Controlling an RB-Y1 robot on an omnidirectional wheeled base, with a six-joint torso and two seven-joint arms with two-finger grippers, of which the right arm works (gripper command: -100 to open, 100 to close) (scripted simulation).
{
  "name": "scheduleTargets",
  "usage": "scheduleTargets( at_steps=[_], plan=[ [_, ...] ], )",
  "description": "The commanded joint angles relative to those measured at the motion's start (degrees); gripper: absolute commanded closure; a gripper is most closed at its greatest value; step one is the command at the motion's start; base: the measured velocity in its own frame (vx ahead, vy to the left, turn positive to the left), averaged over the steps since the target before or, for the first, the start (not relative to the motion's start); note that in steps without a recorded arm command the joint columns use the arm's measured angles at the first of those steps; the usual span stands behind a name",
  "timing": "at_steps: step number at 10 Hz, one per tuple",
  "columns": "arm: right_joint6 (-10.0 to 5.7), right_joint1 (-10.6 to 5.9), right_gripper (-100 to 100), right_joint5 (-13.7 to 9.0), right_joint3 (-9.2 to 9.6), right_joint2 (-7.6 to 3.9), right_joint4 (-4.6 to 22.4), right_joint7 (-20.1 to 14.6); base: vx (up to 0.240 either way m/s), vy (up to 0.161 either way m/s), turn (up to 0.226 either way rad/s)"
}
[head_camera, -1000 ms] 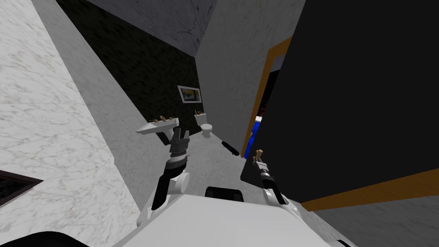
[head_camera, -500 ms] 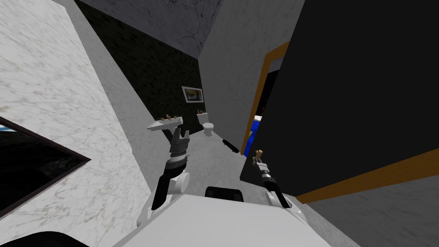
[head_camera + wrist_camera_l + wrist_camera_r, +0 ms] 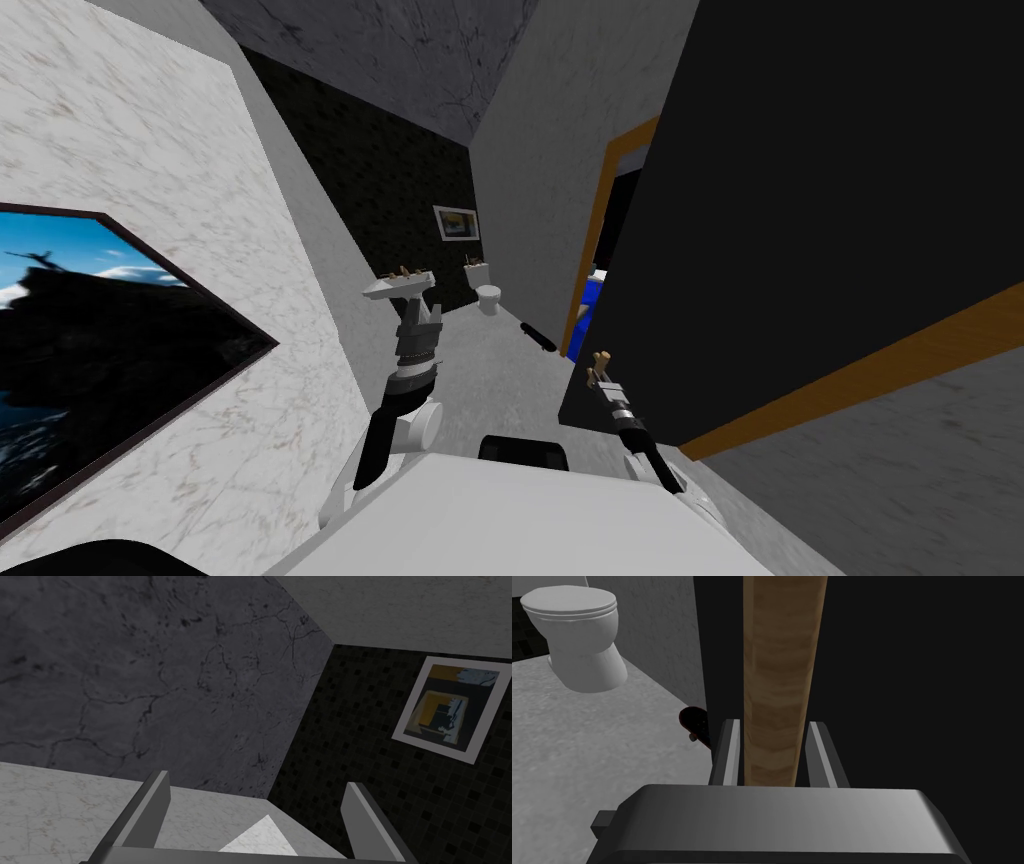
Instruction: Pull the door open
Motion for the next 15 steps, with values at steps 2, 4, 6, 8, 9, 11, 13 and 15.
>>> scheduleTargets(
  at_steps=[2,4,6,8,9,11,13,15],
  plan=[
    [-2.08,3.08,100,0.65,1.51,-1.72,-2.12,-1.17,-0.079,-0.028,0.046],
    [-2.79,4.13,100,0.88,2.02,-2.30,-2.85,-1.57,-0.082,-0.026,0.021],
    [-5.10,7.54,100,1.60,3.69,-4.20,-5.19,-2.86,-0.082,-0.038,0.043],
    [-6.56,9.70,100,2.06,4.75,-5.41,-6.68,-3.68,-0.094,-0.042,0.025],
    [-7.20,10.65,100,2.26,5.22,-5.94,-7.34,-4.04,-0.075,-0.033,0.019],
    [-8.49,12.57,100,2.67,6.16,-7.01,-8.66,-4.76,-0.068,-0.044,0.019],
    [-9.00,12.59,100,2.84,6.34,-7.13,-8.28,-4.93,-0.042,-0.027,0.099],
    [-10.87,13.33,100,3.27,6.98,-7.82,-7.67,-5.68,-0.118,-0.099,0.252]
  ],
)
